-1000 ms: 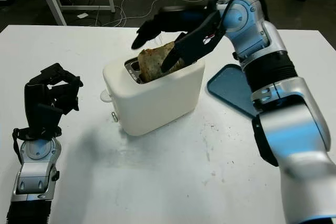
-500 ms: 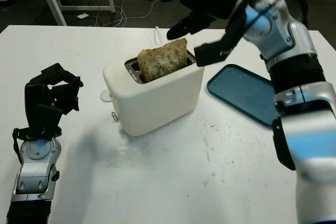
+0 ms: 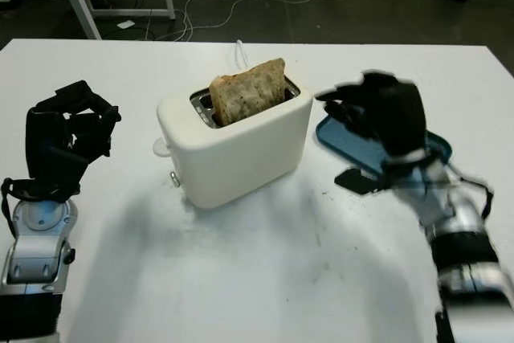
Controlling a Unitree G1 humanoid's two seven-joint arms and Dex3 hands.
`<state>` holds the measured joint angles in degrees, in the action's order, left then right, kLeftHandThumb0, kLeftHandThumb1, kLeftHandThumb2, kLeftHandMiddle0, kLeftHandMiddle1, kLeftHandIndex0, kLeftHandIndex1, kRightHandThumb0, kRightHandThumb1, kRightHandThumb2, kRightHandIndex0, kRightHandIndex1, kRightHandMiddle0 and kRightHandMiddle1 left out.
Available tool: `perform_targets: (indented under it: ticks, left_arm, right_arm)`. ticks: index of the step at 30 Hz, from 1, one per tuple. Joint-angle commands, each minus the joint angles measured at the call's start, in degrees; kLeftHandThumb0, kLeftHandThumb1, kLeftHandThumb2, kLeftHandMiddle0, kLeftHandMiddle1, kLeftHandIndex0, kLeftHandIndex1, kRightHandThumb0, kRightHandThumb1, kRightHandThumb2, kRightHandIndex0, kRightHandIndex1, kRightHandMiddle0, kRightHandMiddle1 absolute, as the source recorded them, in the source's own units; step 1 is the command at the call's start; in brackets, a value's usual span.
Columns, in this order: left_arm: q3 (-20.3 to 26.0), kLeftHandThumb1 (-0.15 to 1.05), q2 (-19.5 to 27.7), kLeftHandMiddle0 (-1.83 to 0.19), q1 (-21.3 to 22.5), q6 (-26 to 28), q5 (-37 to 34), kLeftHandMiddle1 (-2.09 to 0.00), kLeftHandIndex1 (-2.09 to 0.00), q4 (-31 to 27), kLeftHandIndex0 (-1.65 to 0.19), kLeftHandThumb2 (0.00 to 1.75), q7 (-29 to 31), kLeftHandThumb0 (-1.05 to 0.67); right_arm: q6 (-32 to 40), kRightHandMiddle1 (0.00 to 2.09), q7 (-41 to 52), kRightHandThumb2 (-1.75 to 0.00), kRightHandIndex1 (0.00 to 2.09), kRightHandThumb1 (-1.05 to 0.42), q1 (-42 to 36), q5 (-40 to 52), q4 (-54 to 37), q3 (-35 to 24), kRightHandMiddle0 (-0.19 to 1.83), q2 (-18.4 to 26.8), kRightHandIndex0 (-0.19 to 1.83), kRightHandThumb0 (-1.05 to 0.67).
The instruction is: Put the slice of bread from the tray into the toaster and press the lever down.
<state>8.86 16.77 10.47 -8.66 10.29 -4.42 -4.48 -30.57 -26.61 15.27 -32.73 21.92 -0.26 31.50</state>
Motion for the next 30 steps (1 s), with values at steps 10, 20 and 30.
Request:
perform_targets:
  ticks: [10, 20, 30]
  left_arm:
    - [-1.1, 0.92, 10.3, -1.24, 2.5, -1.8, 3.9, -1.69, -1.48, 1.4, -1.04, 0.26, 8.0, -0.85]
    - [-3.9, 0.92, 20.1, -1.3, 5.0, -4.5, 7.8, -1.52, -0.41, 2.6, -1.21, 0.21, 17.4, -0.87]
    - [-11.2, 0.92, 27.1, -1.16, 13.1, -22.0, 12.4, -1.66, -0.02, 15.0, -1.13, 0.1, 21.7, -0.86]
  right_arm:
    - [7.7, 1.05, 14.7, -0.4, 1.75, -0.92, -7.3, 16.9, -11.2, -5.2, 0.79, -4.6, 0.76, -0.5]
    - [12.9, 1.68, 27.6, -0.44, 1.75, -0.92, -1.9, 23.3, -12.5, -6.3, 0.48, -3.4, 0.75, -0.56]
    - [12.0, 1.37, 31.7, -0.42, 1.75, -0.92, -0.5, 23.1, -12.1, -4.7, 0.64, -4.3, 0.77, -0.5]
